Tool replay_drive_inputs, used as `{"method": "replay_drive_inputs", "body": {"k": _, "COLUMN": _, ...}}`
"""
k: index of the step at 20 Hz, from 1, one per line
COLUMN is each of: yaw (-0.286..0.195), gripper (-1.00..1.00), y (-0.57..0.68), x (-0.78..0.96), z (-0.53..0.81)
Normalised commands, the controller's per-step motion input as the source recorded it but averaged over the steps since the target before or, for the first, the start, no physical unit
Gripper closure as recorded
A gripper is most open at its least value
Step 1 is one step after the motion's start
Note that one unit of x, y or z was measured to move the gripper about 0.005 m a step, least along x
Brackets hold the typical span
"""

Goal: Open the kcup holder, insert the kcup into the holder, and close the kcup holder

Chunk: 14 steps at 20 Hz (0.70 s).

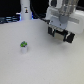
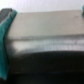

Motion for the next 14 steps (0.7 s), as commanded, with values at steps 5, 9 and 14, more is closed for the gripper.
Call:
{"method": "replay_drive_inputs", "body": {"k": 5, "yaw": -0.072, "gripper": 1.00, "y": -0.37, "x": 0.92, "z": 0.18}}
{"method": "replay_drive_inputs", "body": {"k": 9, "yaw": -0.079, "gripper": 1.00, "y": -0.37, "x": 0.87, "z": 0.21}}
{"method": "replay_drive_inputs", "body": {"k": 14, "yaw": -0.071, "gripper": -1.00, "y": -0.02, "x": 0.39, "z": 0.22}}
